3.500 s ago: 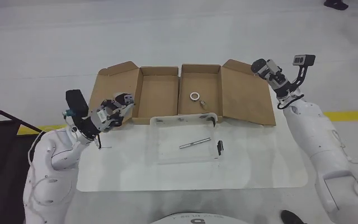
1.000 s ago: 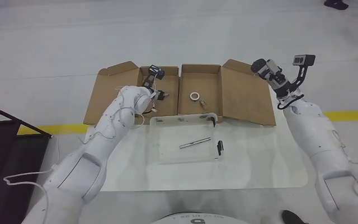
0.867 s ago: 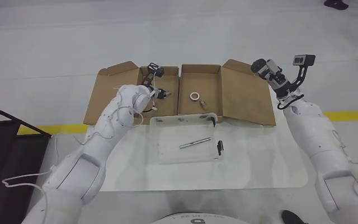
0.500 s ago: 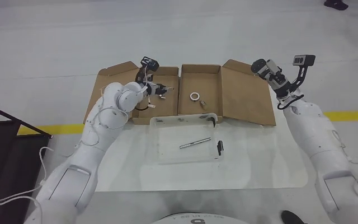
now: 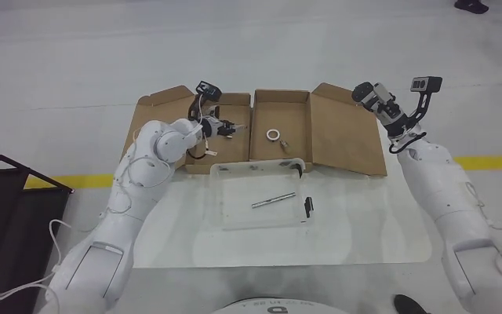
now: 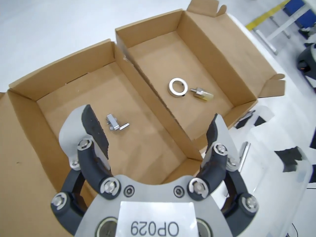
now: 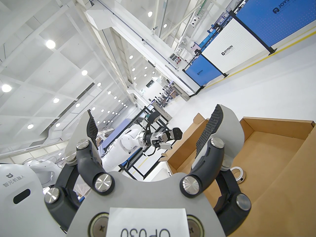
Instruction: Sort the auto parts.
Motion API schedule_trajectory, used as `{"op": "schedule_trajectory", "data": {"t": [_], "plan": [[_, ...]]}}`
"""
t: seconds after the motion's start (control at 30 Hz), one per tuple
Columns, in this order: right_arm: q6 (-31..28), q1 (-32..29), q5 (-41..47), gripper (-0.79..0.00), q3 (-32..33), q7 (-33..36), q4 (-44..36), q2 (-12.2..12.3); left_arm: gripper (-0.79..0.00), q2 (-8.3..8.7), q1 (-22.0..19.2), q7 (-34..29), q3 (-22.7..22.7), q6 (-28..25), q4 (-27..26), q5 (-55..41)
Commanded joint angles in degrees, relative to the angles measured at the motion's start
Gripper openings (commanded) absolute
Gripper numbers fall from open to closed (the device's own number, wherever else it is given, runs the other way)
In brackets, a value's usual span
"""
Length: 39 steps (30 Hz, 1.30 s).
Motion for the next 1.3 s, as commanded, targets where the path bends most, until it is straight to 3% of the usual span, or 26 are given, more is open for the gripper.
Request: {"op": "schedule_trajectory", "data": {"t": [0.0,0.13,0.5,0.8,1.0,1.1,1.27], "plan": [[0.0,0.0,0.0,0.0,0.0,0.0,0.0,0.0,0.0,0.29,0.5,-1.1,-0.3,-8.7,0.4,-3.9],[0.0,0.0,0.0,0.0,0.0,0.0,0.0,0.0,0.0,0.81,1.3,-2.8,-0.1,-15.6,-0.6,-5.2],[0.0,0.0,0.0,0.0,0.0,0.0,0.0,0.0,0.0,2.6,6.9,-4.3,0.1,-24.4,-7.8,-2.9],[0.0,0.0,0.0,0.0,0.0,0.0,0.0,0.0,0.0,2.37,9.3,7.4,2.7,-19.2,-14.0,12.6],[0.0,0.0,0.0,0.0,0.0,0.0,0.0,0.0,-0.025,1.75,9.0,13.1,7.0,-16.7,-12.1,23.3],[0.0,0.0,0.0,0.0,0.0,0.0,0.0,0.0,0.0,1.41,8.8,16.8,7.0,-17.2,-10.5,19.3],[0.0,0.0,0.0,0.0,0.0,0.0,0.0,0.0,0.0,1.41,8.8,16.8,7.0,-17.2,-10.5,19.3]]}}
